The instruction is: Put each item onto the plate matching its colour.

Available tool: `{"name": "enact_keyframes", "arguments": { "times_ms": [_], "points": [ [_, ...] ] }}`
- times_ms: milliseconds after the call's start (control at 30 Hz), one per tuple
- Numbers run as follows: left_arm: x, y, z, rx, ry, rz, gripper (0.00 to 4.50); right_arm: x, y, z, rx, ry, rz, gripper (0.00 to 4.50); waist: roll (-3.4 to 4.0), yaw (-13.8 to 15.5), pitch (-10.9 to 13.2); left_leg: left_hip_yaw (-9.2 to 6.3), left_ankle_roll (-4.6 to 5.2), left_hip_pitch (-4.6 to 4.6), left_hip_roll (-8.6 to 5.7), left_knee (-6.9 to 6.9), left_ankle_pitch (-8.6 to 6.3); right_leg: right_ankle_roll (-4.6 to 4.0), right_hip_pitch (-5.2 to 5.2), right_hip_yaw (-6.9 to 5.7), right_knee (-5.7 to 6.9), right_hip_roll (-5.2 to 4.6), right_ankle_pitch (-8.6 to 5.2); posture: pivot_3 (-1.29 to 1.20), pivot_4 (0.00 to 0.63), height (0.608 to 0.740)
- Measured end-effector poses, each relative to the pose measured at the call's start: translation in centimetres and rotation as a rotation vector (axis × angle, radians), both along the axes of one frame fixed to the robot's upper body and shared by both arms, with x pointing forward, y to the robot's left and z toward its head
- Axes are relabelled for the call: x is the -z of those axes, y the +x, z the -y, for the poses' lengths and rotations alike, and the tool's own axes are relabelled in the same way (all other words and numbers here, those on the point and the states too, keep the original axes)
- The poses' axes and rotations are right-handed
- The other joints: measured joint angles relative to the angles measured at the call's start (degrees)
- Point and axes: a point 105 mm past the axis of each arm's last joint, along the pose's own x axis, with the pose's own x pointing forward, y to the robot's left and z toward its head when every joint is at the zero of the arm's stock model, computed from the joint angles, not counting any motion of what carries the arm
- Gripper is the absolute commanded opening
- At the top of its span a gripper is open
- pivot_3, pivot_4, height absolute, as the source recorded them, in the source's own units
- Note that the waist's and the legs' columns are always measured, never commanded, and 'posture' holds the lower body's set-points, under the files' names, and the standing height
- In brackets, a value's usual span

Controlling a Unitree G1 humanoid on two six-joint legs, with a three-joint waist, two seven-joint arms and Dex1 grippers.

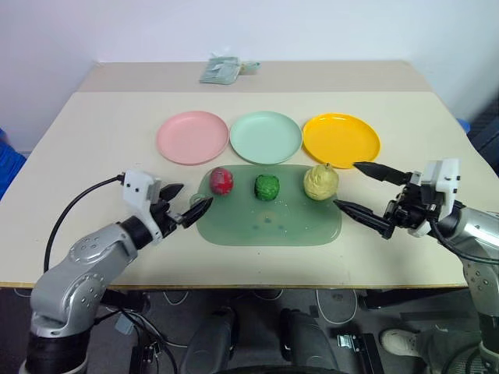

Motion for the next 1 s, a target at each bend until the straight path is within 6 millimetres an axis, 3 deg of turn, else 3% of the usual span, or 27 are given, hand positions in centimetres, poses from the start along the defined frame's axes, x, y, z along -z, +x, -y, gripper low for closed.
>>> {"name": "enact_keyframes", "arguments": {
  "times_ms": [133, 400, 667, 967, 1000],
  "points": [
    [-0.2, 1.5, 0.5, -0.057, 0.004, -0.019, 4.50, 0.7, 0.3, -0.2, -0.021, -0.033, -0.010, 4.46, -0.02, -0.12, 0.00, 0.01, 0.00, 0.01, 0.00, -0.04, 0.00, 0.01, -0.02, 0.00, 0.01, 0.03, 0.00, 0.00, 0.150, 0.740],
    [1.2, 3.5, 0.8, -0.122, 0.041, -0.120, 4.50, 0.8, 0.9, -0.6, -0.021, -0.076, -0.038, 4.46, -0.07, -0.05, 0.03, 0.01, 0.00, 0.01, -0.04, -0.01, 0.01, 0.02, -0.04, 0.02, 0.07, 0.03, 0.01, 0.00, 0.150, 0.740],
    [1.1, 4.8, 2.0, -0.119, 0.043, -0.146, 4.50, 0.4, 0.7, -1.1, -0.013, -0.087, -0.070, 4.46, -0.08, -0.08, 0.04, 0.02, 0.00, 0.01, -0.04, -0.01, 0.01, 0.12, -0.05, 0.02, 0.06, 0.02, 0.06, 0.00, 0.150, 0.740],
    [2.5, 5.2, 3.3, -0.114, 0.062, -0.215, 4.50, 0.1, 0.7, -1.2, -0.004, -0.088, -0.063, 4.46, -0.08, -0.09, 0.04, 0.02, 0.00, 0.01, -0.04, -0.01, 0.01, 0.19, -0.05, 0.02, 0.07, 0.03, 0.10, 0.00, 0.150, 0.740],
    [2.7, 5.2, 3.4, -0.114, 0.067, -0.222, 4.25, 0.1, 0.7, -1.2, -0.002, -0.087, -0.063, 4.50, -0.08, -0.09, 0.04, 0.02, 0.00, 0.01, -0.04, -0.01, 0.01, 0.19, -0.05, 0.02, 0.07, 0.03, 0.10, 0.00, 0.150, 0.740]
  ]
}}
